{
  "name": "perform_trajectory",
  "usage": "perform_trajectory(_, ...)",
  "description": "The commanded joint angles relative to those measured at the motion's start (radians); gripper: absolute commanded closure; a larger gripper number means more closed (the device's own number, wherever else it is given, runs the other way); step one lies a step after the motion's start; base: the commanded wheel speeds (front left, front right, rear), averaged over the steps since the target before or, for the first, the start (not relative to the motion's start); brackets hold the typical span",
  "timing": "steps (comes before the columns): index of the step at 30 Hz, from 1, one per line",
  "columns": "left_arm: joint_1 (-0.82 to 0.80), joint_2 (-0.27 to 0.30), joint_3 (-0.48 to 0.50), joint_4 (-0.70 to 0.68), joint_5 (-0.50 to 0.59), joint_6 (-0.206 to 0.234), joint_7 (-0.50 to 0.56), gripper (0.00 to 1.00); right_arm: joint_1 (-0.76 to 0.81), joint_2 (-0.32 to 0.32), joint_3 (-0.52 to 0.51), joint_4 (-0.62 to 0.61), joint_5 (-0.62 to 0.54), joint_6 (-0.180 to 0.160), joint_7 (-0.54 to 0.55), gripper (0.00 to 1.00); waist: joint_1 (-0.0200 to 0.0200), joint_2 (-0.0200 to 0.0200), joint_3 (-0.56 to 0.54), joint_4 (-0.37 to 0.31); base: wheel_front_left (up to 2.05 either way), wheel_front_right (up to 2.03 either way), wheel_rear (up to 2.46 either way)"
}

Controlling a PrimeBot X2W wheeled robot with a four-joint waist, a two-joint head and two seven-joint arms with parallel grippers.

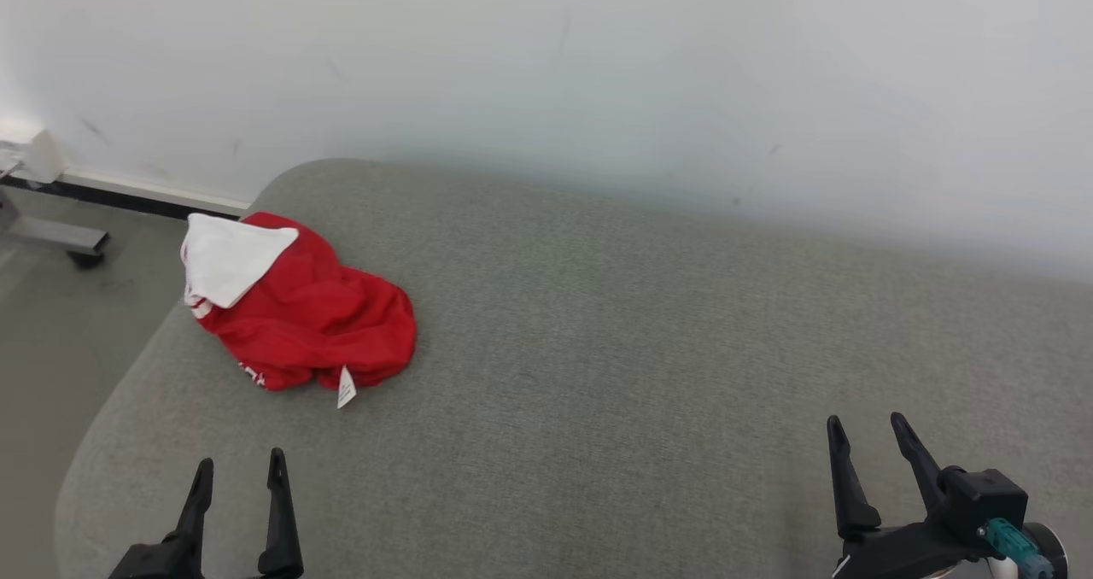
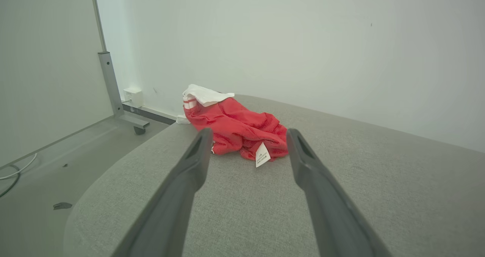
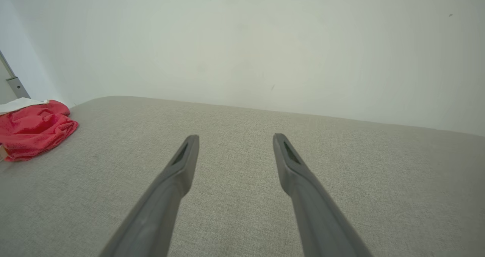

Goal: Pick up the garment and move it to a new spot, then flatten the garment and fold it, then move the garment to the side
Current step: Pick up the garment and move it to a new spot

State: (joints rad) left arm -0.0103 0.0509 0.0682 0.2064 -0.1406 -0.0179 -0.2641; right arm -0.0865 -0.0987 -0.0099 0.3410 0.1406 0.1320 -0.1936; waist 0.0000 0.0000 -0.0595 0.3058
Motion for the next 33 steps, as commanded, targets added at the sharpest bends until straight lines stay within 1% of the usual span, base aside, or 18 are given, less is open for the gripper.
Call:
perform_trajectory(1,0.016,0.000,0.002,-0.002,0.010,0.002,0.000,0.00,0.007,0.003,0.002,0.003,0.008,-0.003,-0.003,0.00,0.0000,0.0000,-0.004,0.076,0.00,0.00,0.00)
perform_trajectory(6,0.023,0.000,0.010,-0.009,0.012,0.006,0.000,0.00,0.005,0.011,0.010,0.011,0.008,-0.003,-0.010,0.00,0.0000,0.0000,-0.008,0.121,0.00,0.00,0.00)
perform_trajectory(13,0.019,0.005,0.017,-0.005,0.016,-0.006,0.000,0.00,0.009,0.020,0.009,0.022,0.008,-0.003,-0.017,0.00,0.0000,0.0000,-0.012,0.160,0.00,0.00,0.00)
perform_trajectory(22,0.009,0.006,0.028,0.009,0.020,0.002,0.000,0.00,0.007,0.028,0.016,0.028,0.005,-0.003,-0.019,0.00,0.0000,0.0000,-0.006,0.175,0.00,0.00,0.00)
perform_trajectory(25,-0.032,0.010,0.030,0.051,0.007,-0.001,0.000,0.00,0.013,0.029,0.016,0.029,0.009,-0.003,-0.023,0.00,0.0000,0.0000,0.000,0.178,0.00,0.00,0.00)
perform_trajectory(28,-0.104,0.029,0.024,0.110,0.001,-0.012,0.024,0.00,0.017,0.026,0.017,0.019,0.007,-0.003,-0.022,0.00,0.0000,0.0000,0.012,0.175,0.00,0.00,0.00)
perform_trajectory(32,-0.239,0.062,0.028,0.187,-0.005,-0.014,0.060,0.00,-0.004,0.014,0.031,-0.003,0.000,-0.003,-0.006,0.00,0.0000,0.0000,0.055,0.141,0.00,0.00,0.00)
perform_trajectory(33,-0.239,0.062,0.028,0.187,-0.005,-0.014,0.060,0.00,-0.004,0.014,0.031,-0.003,0.000,-0.003,-0.006,0.00,0.0000,0.0000,0.055,0.141,0.00,0.00,0.00)
